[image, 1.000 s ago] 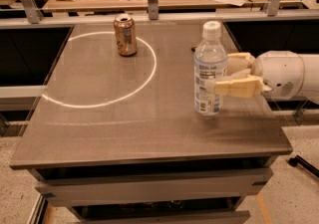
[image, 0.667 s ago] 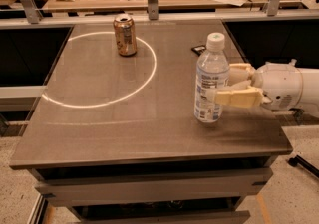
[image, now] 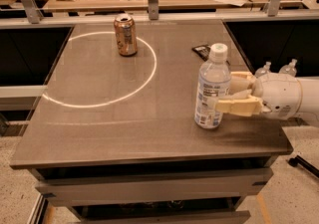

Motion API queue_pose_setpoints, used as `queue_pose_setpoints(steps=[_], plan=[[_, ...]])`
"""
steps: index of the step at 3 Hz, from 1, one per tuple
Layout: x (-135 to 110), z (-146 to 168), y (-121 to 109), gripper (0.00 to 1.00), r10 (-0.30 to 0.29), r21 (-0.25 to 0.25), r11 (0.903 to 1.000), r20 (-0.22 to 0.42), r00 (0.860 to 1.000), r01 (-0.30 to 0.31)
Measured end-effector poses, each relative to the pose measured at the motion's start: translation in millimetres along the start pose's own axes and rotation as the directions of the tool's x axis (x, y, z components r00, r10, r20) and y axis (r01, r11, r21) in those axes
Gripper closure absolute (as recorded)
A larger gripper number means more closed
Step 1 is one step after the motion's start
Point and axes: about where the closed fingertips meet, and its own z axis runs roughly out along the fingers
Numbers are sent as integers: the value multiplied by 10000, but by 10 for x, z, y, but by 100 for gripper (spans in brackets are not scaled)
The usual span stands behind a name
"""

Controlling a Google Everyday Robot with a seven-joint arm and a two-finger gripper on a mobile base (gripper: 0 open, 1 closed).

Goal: Place blue plastic bottle upright

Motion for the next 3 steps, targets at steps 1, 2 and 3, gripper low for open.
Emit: queue_pose_setpoints(steps=[1,2,3], plan=[[53,10,39,30,0,107,9999,144,9999,-2],[77,2,47,7,27,178,9998,148,9999,-30],[76,-15,38,0,171,156,9997,138,9998,-173]])
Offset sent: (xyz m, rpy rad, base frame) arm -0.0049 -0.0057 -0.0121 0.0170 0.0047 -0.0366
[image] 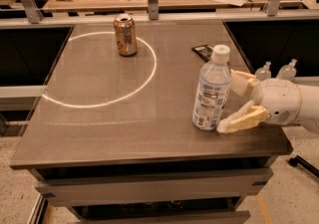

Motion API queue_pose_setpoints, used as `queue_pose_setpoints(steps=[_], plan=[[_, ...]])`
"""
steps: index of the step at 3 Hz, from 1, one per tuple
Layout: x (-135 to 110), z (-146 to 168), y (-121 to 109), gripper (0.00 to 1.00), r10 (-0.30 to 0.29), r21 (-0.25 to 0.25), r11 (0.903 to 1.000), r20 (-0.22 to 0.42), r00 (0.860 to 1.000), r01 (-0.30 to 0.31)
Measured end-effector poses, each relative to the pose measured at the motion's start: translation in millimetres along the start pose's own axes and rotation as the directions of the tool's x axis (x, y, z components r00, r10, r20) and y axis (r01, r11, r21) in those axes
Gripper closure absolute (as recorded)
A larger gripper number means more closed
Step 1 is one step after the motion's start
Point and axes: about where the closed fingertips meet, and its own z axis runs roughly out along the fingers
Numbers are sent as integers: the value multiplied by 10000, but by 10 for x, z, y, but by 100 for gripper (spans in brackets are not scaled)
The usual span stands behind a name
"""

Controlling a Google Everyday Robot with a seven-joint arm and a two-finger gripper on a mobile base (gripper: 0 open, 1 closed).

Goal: Place blue plastic bottle upright

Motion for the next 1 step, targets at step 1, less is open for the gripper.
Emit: queue_pose_setpoints(steps=[1], plan=[[0,0,0,0,7,-2,10000,-1,10000,-7]])
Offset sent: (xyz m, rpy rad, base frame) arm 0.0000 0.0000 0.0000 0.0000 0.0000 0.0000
